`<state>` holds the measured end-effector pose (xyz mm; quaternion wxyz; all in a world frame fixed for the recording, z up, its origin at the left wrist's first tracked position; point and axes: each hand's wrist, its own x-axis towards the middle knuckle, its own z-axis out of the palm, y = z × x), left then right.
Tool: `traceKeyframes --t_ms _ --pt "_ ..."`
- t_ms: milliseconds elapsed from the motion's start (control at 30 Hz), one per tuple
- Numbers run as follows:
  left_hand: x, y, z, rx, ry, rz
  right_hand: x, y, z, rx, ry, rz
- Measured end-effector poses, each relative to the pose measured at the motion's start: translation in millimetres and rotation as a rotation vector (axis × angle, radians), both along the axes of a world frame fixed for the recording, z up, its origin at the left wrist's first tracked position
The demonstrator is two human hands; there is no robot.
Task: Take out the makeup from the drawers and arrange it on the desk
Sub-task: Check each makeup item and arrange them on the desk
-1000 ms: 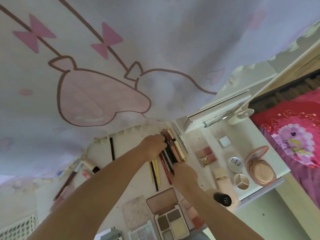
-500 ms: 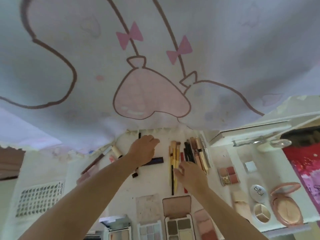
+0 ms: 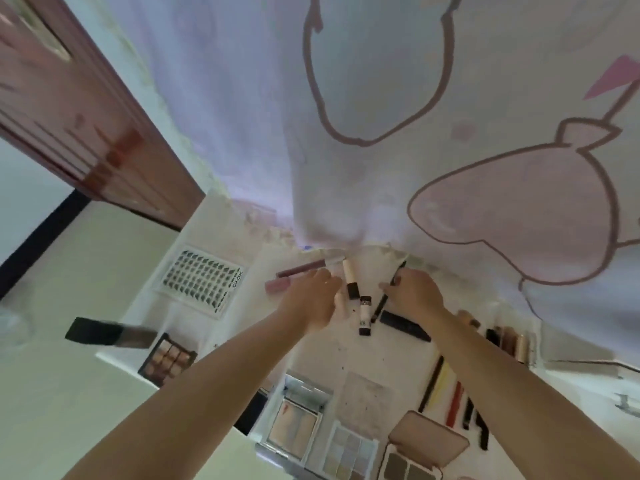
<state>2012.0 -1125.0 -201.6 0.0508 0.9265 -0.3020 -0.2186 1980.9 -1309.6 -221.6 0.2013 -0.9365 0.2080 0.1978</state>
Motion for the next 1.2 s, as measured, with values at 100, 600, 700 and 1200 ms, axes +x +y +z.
traceKeyframes --t_ms 100,600,700,1200 --pt "-2 17 -4 -0.011 -0.013 0.038 10 17 -5 -0.046 0.093 -0.171" --pt "-3 -22 64 -0.315 -0.079 -0.236 -57 -12 113 0.419 -0.265 0.141" --pt "-13 -41 96 -0.143 -0.103 -0.438 -79 -29 145 0.322 -0.230 0.259" --pt "-41 -100 206 -0.179 -0.328 -0.694 -212 -99 240 -0.007 -0.416 0.176"
